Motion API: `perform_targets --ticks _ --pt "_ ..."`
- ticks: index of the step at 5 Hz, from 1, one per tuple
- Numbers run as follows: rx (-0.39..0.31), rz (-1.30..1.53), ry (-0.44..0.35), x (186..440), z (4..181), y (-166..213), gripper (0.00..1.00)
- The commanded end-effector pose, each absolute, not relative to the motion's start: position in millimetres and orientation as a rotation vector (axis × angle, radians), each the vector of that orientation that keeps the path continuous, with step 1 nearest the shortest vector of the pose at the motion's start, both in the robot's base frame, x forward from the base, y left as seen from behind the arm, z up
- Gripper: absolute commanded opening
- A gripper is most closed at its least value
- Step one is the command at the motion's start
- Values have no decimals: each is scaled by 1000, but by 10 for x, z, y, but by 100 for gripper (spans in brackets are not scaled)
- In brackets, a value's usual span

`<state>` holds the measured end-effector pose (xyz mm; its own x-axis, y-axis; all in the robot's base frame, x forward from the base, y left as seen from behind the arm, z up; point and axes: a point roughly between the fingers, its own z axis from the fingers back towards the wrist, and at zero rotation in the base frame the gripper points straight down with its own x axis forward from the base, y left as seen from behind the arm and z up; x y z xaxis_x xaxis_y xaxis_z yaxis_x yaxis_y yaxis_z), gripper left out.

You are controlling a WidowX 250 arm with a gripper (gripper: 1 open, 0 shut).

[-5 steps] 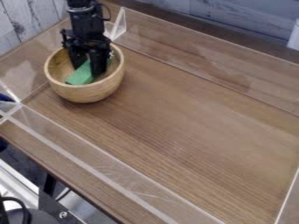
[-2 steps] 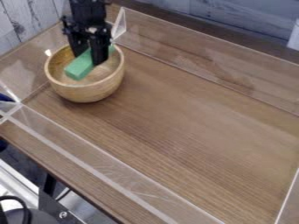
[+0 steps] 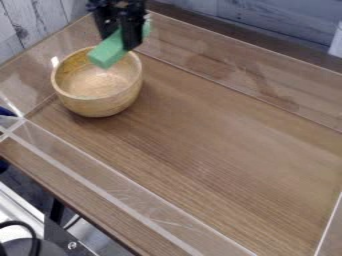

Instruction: Remove the green block from inside the brown bowl and put it on the table

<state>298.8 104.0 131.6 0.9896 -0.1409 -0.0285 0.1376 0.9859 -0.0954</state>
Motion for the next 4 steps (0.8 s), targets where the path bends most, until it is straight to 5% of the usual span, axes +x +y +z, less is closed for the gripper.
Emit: perform_targets --ticks 1,2,4 --pt "-79 -277 -22 3183 1596 628 0" --pt "-101 -448 13 3272 1535 176 0" --pt "-122 -385 129 3033 1244 -742 0"
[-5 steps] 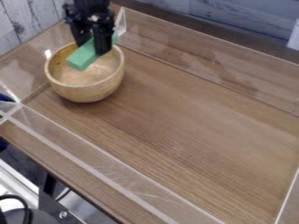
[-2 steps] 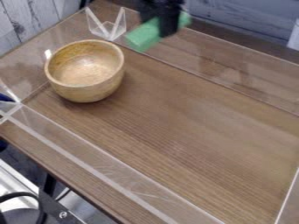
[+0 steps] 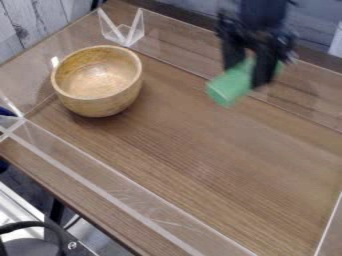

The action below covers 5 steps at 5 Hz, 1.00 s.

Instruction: Remove the green block from inside the brown bowl and put it on the table

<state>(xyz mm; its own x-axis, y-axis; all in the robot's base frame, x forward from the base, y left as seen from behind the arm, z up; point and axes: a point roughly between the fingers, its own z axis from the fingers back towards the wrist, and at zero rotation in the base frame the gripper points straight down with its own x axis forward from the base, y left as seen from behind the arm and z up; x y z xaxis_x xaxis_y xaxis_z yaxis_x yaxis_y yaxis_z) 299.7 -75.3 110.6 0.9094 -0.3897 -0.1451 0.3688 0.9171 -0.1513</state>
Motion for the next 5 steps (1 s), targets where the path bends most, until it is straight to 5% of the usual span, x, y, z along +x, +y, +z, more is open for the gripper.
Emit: perform_targets --ticks 1,5 --pt "-115 -325 128 2987 1248 -341 0" --pt "-97 -384 92 2822 873 -306 0"
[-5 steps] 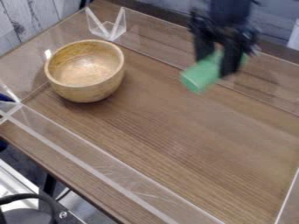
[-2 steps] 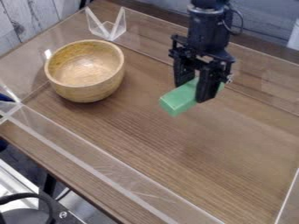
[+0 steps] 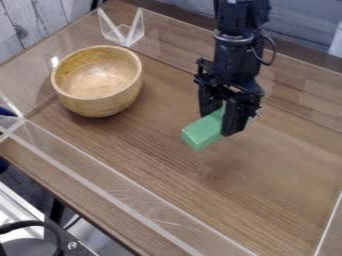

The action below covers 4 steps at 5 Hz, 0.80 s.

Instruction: Remove the green block from inside the brown bowl and put it on the table

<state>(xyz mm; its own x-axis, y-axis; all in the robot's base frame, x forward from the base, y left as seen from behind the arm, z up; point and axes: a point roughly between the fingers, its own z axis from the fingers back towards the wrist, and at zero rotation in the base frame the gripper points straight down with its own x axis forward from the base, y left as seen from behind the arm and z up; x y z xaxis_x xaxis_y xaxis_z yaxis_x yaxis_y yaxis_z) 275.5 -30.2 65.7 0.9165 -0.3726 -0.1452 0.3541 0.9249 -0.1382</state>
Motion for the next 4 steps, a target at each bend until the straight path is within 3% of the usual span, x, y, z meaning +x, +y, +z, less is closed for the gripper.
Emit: perform_targets --ticks 1,3,4 --pt "-83 -354 101 2833 727 -159 0" --pt "-50 -306 92 2854 438 207 0" --pt "-32 -340 62 3002 336 257 0"
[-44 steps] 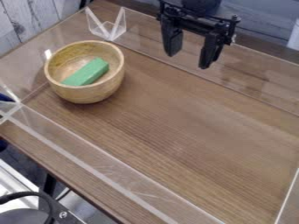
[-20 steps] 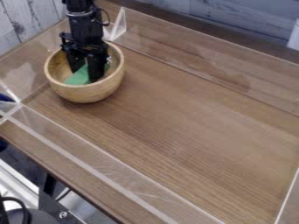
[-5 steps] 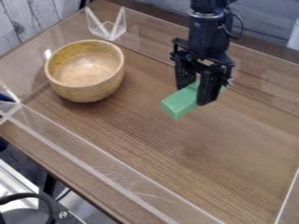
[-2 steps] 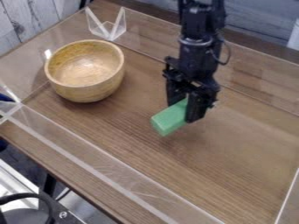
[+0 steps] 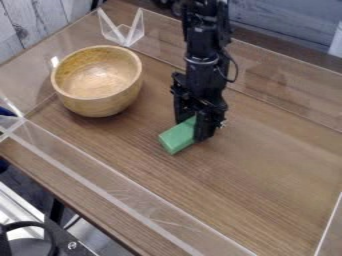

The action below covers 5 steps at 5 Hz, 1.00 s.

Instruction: Remove the green block from inside the brown bowl and put it on the table

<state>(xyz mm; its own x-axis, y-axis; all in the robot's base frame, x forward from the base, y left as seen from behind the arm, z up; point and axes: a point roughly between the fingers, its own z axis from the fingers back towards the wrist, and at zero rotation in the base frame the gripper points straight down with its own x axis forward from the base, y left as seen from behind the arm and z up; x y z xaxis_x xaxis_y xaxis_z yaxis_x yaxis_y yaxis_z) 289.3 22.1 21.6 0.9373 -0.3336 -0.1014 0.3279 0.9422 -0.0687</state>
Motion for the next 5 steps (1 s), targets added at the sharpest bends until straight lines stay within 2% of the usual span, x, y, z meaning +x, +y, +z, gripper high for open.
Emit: perform_targets --ticks 1,3,5 --pt "-19 -372 32 3048 315 259 0" --pt "19 -324 51 2989 276 258 0" --pt "-42 -399 47 2980 264 302 0"
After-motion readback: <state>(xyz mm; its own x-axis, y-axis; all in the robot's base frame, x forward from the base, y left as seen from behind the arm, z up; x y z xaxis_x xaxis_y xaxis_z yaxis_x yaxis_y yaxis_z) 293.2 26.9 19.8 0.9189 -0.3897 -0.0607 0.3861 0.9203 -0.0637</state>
